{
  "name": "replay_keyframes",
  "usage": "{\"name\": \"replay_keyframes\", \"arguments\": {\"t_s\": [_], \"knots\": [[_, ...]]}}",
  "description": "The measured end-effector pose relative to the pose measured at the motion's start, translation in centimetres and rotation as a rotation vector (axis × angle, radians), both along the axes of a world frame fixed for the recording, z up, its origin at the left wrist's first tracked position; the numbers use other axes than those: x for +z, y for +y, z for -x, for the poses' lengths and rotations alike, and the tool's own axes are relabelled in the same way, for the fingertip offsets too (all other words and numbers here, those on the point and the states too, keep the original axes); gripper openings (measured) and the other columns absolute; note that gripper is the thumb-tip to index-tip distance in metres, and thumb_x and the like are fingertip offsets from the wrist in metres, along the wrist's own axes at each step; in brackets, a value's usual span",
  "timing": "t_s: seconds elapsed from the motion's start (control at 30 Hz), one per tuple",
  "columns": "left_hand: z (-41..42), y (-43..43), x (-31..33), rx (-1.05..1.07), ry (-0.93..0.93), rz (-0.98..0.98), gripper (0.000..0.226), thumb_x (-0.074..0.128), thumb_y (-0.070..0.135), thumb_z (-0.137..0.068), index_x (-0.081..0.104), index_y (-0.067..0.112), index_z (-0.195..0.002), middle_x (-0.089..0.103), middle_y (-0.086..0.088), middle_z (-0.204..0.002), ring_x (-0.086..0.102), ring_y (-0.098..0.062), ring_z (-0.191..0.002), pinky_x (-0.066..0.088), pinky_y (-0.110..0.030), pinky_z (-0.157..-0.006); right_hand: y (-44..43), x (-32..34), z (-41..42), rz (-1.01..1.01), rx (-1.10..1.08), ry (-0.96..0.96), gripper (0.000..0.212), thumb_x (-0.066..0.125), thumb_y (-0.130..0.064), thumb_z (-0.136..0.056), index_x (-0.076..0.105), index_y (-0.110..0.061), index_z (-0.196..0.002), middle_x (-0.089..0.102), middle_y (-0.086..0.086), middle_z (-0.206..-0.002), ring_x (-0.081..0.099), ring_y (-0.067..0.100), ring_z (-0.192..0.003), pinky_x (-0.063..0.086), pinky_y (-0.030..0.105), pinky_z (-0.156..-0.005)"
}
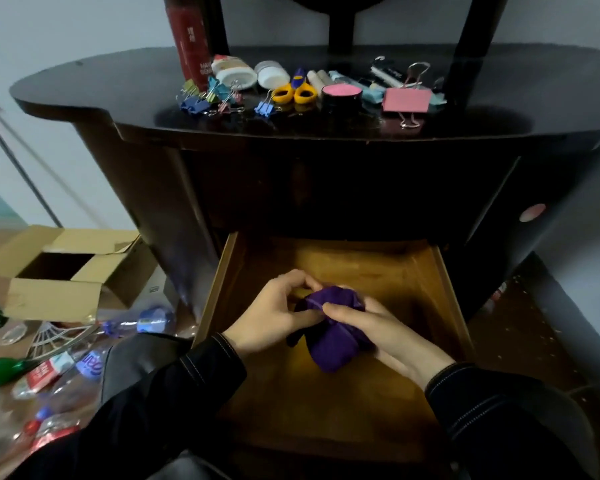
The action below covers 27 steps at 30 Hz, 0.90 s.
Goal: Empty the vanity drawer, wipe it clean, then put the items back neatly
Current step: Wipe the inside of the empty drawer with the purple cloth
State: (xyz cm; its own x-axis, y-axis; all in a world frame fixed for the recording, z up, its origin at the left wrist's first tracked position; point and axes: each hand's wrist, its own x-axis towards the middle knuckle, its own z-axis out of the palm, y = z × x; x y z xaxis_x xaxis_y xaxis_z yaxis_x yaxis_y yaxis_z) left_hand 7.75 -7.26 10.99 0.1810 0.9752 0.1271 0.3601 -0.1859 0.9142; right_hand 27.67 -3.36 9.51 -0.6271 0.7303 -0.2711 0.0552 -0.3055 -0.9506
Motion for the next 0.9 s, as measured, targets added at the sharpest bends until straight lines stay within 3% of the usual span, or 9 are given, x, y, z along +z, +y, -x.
{"name": "replay_keyframes", "arguments": {"t_s": [0.13,0.27,0.4,0.57,0.67,0.77,0.83,0.9], "knots": [[4.5,-0.4,-0.9,0.142,0.307,-0.047,0.014,0.074,0.021,-0.088,0.069,0.023,-0.102,0.06,0.004,-0.113,0.056,-0.01,-0.11,0.046,-0.033,-0.095,0.7,-2.5,0.7,-0.018,-0.016,-0.144,0.035,0.083,-0.024,-0.081,0.068,-0.031,-0.112,0.076,-0.007,-0.107,0.072,0.009,-0.099,0.058,0.024,-0.083],[8.4,-0.5,-2.2,0.344,0.587,-0.168,0.016,0.07,0.018,-0.09,0.069,0.021,-0.105,0.058,0.002,-0.113,0.049,-0.016,-0.103,0.044,-0.041,-0.095,1.2,-4.8,1.8,-0.035,0.047,-0.307,0.043,0.084,-0.026,-0.081,0.06,-0.029,-0.116,0.071,-0.004,-0.111,0.071,0.01,-0.096,0.057,0.026,-0.08],[9.5,0.6,-3.6,0.405,0.791,-0.24,0.03,0.068,0.015,-0.087,0.066,0.017,-0.117,0.052,-0.006,-0.132,0.04,-0.03,-0.127,0.04,-0.047,-0.103,1.4,-6.2,4.2,-0.097,0.221,-0.397,0.039,0.086,-0.028,-0.078,0.064,-0.019,-0.109,0.075,0.001,-0.102,0.073,0.012,-0.088,0.058,0.029,-0.08],[9.5,2.9,-4.7,0.473,0.738,-0.147,0.044,0.062,0.015,-0.09,0.054,0.016,-0.134,0.039,-0.009,-0.146,0.037,-0.033,-0.134,0.037,-0.042,-0.108,0.7,-7.6,8.0,-0.225,0.289,-0.466,0.041,0.082,-0.044,-0.08,0.064,-0.012,-0.098,0.072,0.013,-0.094,0.069,0.029,-0.085,0.049,0.034,-0.069],[9.8,3.6,-5.3,0.495,0.752,-0.164,0.039,0.059,0.014,-0.09,0.056,0.014,-0.129,0.038,-0.009,-0.146,0.044,-0.033,-0.125,0.041,-0.038,-0.1,-0.7,-8.9,10.3,-0.258,0.384,-0.534,0.033,0.072,-0.048,-0.088,0.06,-0.021,-0.101,0.069,0.001,-0.091,0.069,0.019,-0.081,0.053,0.033,-0.067],[9.9,3.7,-5.7,0.504,0.821,-0.16,0.031,0.059,0.015,-0.088,0.06,0.014,-0.118,0.035,-0.009,-0.149,0.046,-0.032,-0.121,0.044,-0.036,-0.091,-2.6,-9.7,12.0,-0.14,0.541,-0.468,0.021,0.068,-0.039,-0.094,0.056,-0.038,-0.111,0.069,-0.01,-0.095,0.07,0.01,-0.083,0.059,0.028,-0.072],[9.7,3.7,-5.8,0.512,0.862,-0.149,0.026,0.059,0.015,-0.085,0.062,0.014,-0.111,0.034,-0.009,-0.15,0.047,-0.033,-0.119,0.047,-0.036,-0.085,-3.5,-9.9,12.9,-0.164,0.633,-0.447,0.036,0.071,-0.035,-0.092,0.059,-0.03,-0.125,0.068,-0.01,-0.106,0.067,0.01,-0.093,0.054,0.017,-0.076],[9.7,3.7,-5.7,0.514,0.877,-0.141,0.021,0.058,0.015,-0.085,0.063,0.014,-0.105,0.034,-0.008,-0.151,0.047,-0.031,-0.118,0.049,-0.036,-0.082,-4.2,-9.7,13.5,-0.205,0.677,-0.417,0.039,0.073,-0.029,-0.091,0.06,-0.023,-0.128,0.062,-0.021,-0.098,0.058,-0.003,-0.088,0.041,0.001,-0.07]]}}
